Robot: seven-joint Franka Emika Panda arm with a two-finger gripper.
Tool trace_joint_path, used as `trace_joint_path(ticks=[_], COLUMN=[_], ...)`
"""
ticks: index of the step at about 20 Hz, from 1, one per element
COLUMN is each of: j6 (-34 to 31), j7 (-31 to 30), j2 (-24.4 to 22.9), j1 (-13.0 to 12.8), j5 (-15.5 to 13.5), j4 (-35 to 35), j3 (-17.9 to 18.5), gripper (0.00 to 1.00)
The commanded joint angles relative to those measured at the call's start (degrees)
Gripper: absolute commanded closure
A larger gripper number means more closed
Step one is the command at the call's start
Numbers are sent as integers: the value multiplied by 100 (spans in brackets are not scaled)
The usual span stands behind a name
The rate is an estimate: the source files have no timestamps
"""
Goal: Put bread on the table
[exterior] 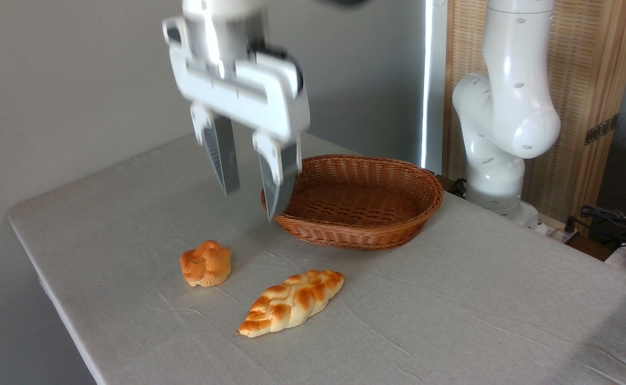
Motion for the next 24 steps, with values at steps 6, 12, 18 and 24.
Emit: trace_joint_path(ticks=[6,12,18,24], j6=[-84,-146,-251,-321], j7=[-244,-780,-991,-982], j2=[599,653,653,617], j1=[276,866,998,963], j5=[-12,5,5,5], j4=[807,789,745,693], j3=[-866,-1772,-1975,-1966], gripper=[0,0,0,0])
